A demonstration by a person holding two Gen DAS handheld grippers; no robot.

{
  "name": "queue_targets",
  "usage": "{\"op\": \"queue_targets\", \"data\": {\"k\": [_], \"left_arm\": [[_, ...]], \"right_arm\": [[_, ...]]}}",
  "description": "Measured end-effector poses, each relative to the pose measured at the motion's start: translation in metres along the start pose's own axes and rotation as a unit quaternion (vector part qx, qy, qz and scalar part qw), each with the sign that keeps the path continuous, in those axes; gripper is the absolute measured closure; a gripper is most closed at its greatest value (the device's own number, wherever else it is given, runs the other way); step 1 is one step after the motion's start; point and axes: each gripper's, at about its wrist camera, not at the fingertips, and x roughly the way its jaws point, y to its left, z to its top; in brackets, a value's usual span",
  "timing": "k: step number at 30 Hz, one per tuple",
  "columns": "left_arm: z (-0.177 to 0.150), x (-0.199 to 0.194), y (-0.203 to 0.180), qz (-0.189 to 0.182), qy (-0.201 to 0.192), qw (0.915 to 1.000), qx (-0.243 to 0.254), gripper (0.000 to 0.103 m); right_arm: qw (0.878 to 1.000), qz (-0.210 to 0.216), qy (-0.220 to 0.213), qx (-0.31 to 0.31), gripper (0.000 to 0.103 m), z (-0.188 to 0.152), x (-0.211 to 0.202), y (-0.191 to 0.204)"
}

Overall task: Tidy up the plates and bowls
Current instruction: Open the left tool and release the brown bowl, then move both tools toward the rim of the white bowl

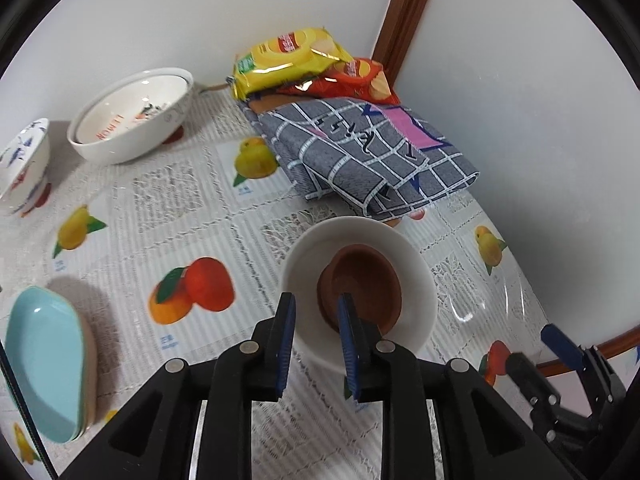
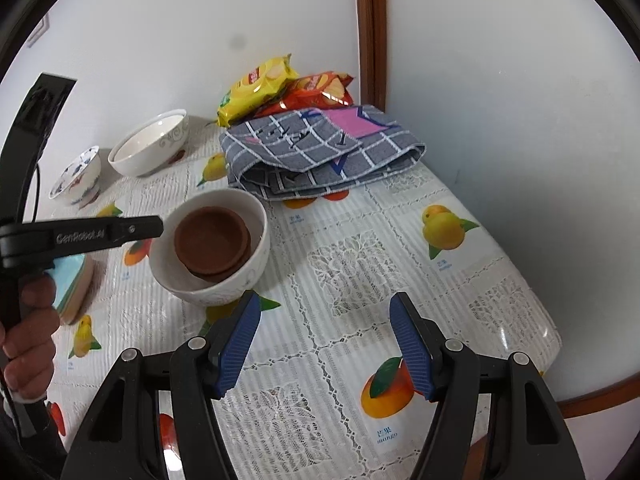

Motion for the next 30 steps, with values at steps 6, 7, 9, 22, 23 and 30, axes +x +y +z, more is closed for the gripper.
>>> {"op": "queue_targets", "data": {"k": [6,7,9,22,23,30], "left_arm": [[-0.008,-0.031,0.006,0.012,-0.021,0.9997,-0.001,0.079],[-0.01,-0.034,0.006,0.015,-0.023,0.9996,0.0,0.078],[-0.014,-0.043,0.006,0.025,-0.03,0.9992,0.005,0.078],[-0.032,-0.094,0.013,0.049,-0.064,0.9967,0.007,0.077],[-0.033,-0.097,0.011,0.05,-0.067,0.9964,0.009,0.075],[-0.044,-0.116,0.002,0.071,-0.09,0.9932,0.017,0.061]], "right_arm": [[1.0,0.015,-0.018,0.017,0.036,0.004,-0.026,0.006],[1.0,0.015,-0.019,0.02,0.036,0.005,-0.029,0.006],[1.0,0.01,-0.017,0.02,0.036,0.005,-0.037,0.009],[0.999,0.0,-0.048,0.006,0.036,0.007,-0.068,0.027],[0.999,-0.004,-0.051,0.005,0.036,0.007,-0.07,0.028],[0.999,0.034,-0.022,0.025,0.036,0.007,-0.075,0.024]]}}
